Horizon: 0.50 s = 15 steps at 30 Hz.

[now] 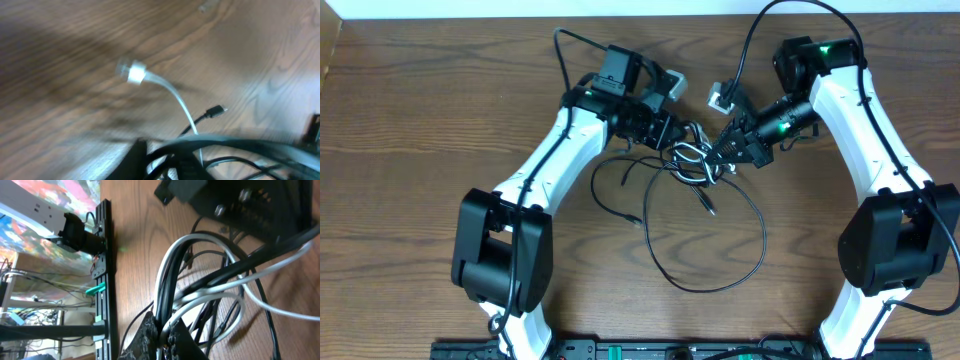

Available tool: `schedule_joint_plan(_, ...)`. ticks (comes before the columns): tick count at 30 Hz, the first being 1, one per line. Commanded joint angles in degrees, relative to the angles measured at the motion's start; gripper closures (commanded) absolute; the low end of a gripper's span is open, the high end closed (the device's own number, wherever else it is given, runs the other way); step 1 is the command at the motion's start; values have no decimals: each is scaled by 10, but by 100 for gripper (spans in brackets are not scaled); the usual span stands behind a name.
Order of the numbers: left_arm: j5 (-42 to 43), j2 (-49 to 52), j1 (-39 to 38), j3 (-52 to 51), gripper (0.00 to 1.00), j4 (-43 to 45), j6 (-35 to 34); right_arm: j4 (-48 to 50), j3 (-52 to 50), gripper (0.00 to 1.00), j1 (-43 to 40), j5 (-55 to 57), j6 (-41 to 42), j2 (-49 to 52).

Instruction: Untangle cables

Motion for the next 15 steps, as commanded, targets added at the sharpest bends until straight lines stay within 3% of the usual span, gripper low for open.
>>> schedule_joint_plan(1, -6, -9, 25, -2, 92, 5, -38, 3, 0, 99, -12, -38, -3, 2)
schedule_joint_plan(4, -5, -11, 43, -2, 93, 4, -76, 35, 0, 99, -30, -36, 49, 2)
schedule_joint_plan(9, -6, -21, 68, -2, 93, -1, -150, 162, 0, 95, -57, 17, 245, 2)
schedule_joint_plan(10, -6, -25, 71, -2, 92, -3, -161, 188, 0, 91, -59, 36, 288, 2)
schedule_joint_plan(13, -6, -43, 73, -2, 93, -9, -181, 253, 0, 61, -59, 109, 386, 2)
schedule_joint_plan(15, -6, -60, 71, -2, 92, -11, -187, 281, 0, 50, -59, 162, 438, 2)
